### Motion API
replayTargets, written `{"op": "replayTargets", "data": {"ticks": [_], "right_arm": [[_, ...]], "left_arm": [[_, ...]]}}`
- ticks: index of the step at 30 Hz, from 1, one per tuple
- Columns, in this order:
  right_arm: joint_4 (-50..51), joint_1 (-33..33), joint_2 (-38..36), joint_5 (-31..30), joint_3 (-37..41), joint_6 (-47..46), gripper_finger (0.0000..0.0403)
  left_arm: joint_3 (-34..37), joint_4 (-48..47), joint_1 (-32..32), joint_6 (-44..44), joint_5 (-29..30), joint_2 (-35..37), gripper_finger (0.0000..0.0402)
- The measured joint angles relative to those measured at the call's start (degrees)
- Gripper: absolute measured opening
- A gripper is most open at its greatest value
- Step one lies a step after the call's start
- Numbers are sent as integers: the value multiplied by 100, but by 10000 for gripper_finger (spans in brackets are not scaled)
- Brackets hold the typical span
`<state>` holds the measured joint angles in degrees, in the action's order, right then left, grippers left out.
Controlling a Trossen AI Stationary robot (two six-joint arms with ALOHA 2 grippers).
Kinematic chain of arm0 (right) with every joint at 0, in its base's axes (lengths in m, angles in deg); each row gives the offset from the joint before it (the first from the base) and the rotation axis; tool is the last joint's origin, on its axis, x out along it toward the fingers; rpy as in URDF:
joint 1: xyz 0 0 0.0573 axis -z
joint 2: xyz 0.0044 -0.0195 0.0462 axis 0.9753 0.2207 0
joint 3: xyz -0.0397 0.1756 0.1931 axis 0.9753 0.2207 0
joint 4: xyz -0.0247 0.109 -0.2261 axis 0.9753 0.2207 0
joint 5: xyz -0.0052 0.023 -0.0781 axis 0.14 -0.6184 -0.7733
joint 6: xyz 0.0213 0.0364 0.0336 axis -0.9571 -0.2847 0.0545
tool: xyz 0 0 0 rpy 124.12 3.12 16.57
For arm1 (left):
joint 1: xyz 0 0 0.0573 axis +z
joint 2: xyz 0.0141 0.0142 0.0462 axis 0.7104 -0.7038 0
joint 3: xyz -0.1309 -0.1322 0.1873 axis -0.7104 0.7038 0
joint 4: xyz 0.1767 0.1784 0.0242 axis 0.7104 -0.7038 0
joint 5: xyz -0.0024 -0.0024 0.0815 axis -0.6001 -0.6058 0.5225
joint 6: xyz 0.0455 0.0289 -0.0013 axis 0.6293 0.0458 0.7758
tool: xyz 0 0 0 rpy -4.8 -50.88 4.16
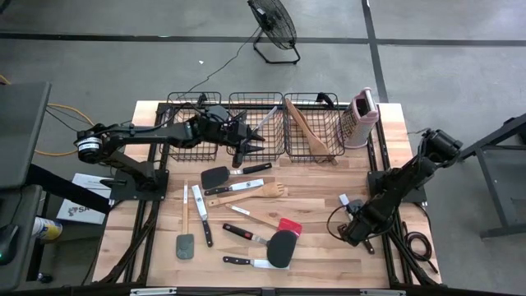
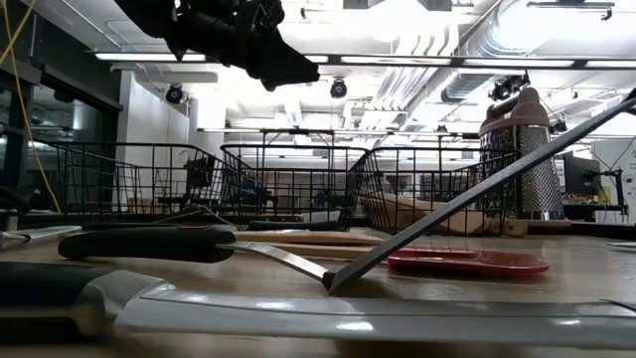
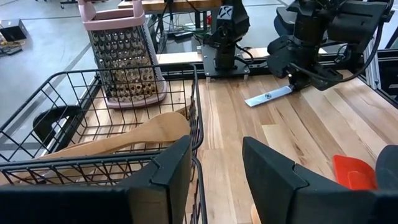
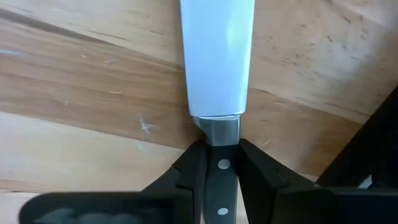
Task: Pick & Place Kitchen Items
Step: Put the black knife into the middle black wire basket
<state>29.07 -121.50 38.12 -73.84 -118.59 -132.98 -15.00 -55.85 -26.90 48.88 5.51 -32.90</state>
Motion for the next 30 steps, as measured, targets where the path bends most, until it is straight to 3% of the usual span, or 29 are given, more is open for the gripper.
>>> {"op": "replayTargets", "data": {"ticks": [5, 12, 21, 30], "right_arm": [[310, 190, 30, -507, -344, 708, 65], [28, 360, -160, -2020, -650, 1804, 65], [-194, 550, -974, -3668, -706, 3279, 65], [-881, 1022, -2055, -6125, -706, 5854, 65]], "left_arm": [[0, 0, 0, -36, 0, 0, 142], [0, 0, 0, -69, 0, 0, 142], [0, 8, 0, -387, 0, 0, 142], [0, 218, 0, -743, 0, 0, 142]]}}
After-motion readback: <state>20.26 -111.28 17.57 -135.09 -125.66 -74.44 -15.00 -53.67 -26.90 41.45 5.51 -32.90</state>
